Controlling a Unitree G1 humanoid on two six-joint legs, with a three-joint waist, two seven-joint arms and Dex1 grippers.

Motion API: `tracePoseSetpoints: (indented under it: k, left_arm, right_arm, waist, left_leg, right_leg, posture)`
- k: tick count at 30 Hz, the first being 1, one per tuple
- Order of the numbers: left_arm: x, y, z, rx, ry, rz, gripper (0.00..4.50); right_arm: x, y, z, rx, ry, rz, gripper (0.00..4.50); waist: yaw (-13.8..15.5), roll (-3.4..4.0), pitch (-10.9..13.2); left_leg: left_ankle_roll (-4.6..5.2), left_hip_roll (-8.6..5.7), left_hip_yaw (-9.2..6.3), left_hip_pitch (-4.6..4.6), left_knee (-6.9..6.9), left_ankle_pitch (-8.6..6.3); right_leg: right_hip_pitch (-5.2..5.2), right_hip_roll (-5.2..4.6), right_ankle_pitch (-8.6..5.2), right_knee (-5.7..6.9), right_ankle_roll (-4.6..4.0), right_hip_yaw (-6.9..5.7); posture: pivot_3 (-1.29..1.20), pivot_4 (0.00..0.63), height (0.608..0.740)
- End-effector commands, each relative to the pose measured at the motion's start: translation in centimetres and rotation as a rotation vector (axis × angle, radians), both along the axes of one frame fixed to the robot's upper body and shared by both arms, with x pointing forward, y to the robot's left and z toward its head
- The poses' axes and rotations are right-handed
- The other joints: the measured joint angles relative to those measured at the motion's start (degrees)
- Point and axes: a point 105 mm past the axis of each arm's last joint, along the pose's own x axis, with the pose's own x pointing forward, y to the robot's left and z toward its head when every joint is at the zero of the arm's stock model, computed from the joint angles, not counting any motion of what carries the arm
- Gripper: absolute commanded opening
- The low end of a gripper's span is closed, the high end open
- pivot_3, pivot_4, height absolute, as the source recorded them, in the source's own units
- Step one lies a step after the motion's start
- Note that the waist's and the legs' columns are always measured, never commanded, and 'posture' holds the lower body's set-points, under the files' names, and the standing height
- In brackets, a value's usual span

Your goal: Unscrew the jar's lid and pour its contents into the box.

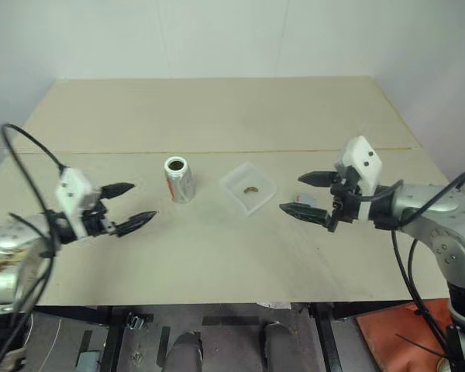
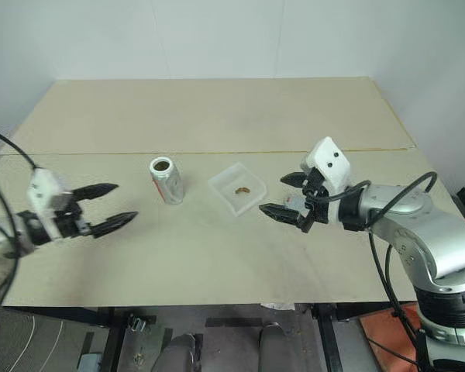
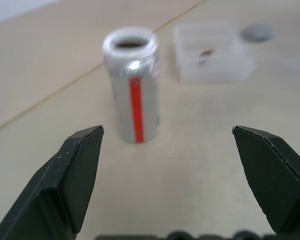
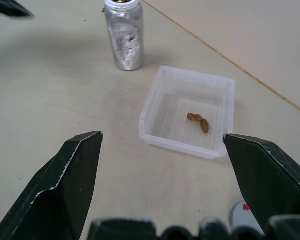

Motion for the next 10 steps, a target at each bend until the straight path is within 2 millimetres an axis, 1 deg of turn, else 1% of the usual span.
tracePoseSetpoints:
  k: [1, 4, 10]
  left_arm:
    - [-1.6, 0.3, 2.2, 0.011, -0.057, -0.078, 4.48]
    - [-1.9, 0.5, 2.3, 0.020, -0.055, -0.072, 4.48]
    - [-2.9, -0.1, 2.1, 0.009, -0.034, -0.063, 4.48]
  right_arm:
    - [-0.5, -0.7, 1.8, 0.005, -0.087, 0.015, 4.50]
    - [-0.5, -1.1, 1.8, 0.001, -0.090, 0.017, 4.50]
    - [-0.5, -0.8, 1.9, 0.011, -0.094, 0.028, 4.50]
  waist:
    - [0.1, 0.00, 0.0]
    - [0.0, 0.00, 0.0]
    - [-0.3, -0.01, 0.0]
  left_leg:
    - [0.00, 0.00, 0.01, 0.01, 0.00, 0.00]
    - [0.01, 0.01, 0.04, 0.08, -0.06, -0.01]
    - [0.02, 0.04, 0.05, 0.08, -0.09, -0.01]
  right_leg:
    - [0.01, 0.00, 0.00, -0.01, 0.00, 0.00]
    - [0.04, 0.00, -0.01, 0.00, -0.01, 0.02]
    - [-0.01, 0.02, -0.02, 0.00, -0.05, 0.04]
  posture:
    - [0.00, 0.150, 0.740]
    - [0.00, 0.150, 0.740]
    - [0.00, 0.150, 0.740]
